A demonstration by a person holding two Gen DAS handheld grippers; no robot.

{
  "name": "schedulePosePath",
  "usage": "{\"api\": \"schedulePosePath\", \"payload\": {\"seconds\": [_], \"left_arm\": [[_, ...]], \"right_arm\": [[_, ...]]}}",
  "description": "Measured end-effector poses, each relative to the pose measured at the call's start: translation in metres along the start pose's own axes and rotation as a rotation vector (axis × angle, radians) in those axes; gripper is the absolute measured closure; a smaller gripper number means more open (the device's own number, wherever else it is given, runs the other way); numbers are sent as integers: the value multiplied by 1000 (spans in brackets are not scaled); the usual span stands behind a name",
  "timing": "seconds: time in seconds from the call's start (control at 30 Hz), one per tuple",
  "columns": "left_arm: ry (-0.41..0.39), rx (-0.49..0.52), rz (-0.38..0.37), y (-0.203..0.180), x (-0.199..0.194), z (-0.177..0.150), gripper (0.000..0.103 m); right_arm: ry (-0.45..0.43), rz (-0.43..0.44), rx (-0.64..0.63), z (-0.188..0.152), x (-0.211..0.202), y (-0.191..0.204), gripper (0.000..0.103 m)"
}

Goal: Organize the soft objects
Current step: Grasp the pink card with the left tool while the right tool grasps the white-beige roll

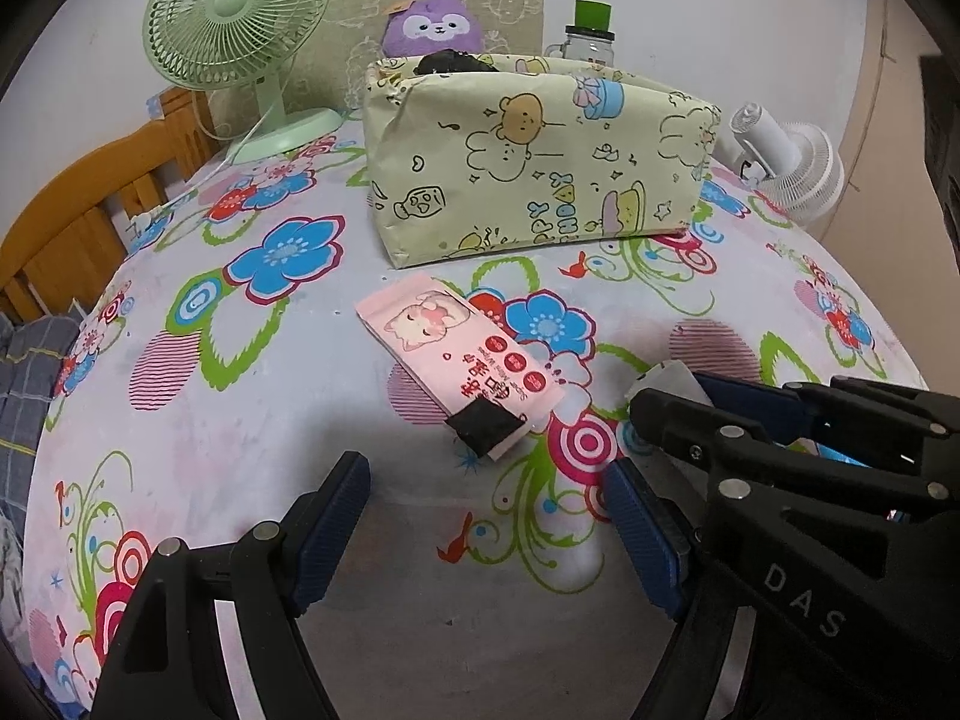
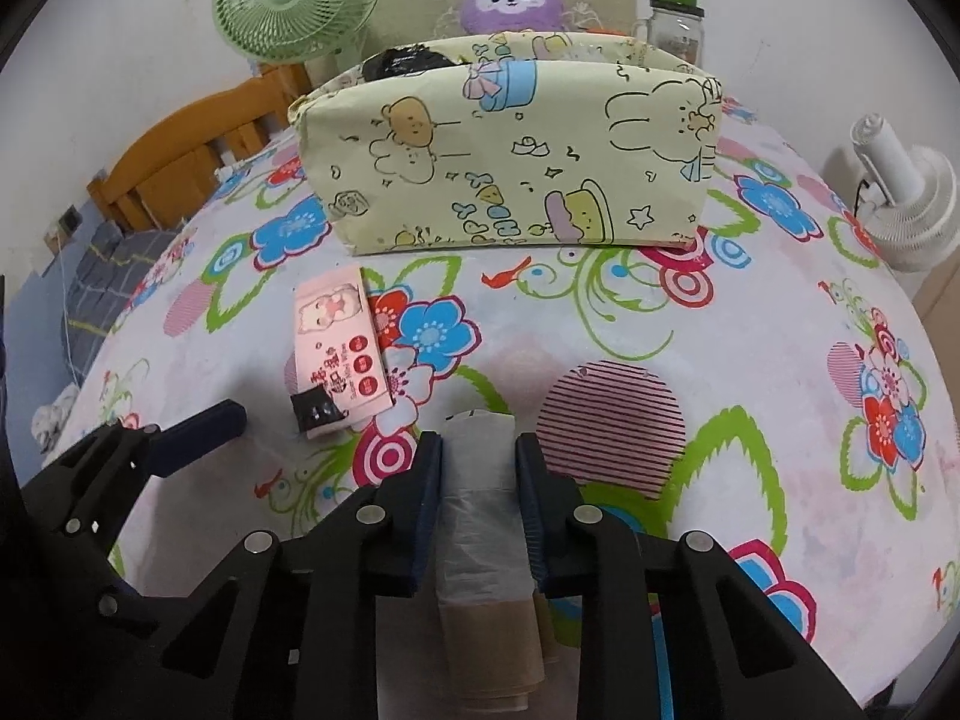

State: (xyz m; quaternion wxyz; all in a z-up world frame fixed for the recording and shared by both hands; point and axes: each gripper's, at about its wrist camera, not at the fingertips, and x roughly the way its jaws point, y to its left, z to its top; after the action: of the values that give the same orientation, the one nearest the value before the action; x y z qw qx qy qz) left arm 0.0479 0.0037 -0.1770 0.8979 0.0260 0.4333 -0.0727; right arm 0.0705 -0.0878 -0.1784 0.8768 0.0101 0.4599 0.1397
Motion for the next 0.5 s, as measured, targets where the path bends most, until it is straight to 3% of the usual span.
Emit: {"api": "schedulePosePath", "payload": {"seconds": [0.5], "left_arm": [[15, -63, -15, 6, 18, 26, 22]], "right_arm": [[-22, -13, 29, 28, 3, -14, 76]]}}
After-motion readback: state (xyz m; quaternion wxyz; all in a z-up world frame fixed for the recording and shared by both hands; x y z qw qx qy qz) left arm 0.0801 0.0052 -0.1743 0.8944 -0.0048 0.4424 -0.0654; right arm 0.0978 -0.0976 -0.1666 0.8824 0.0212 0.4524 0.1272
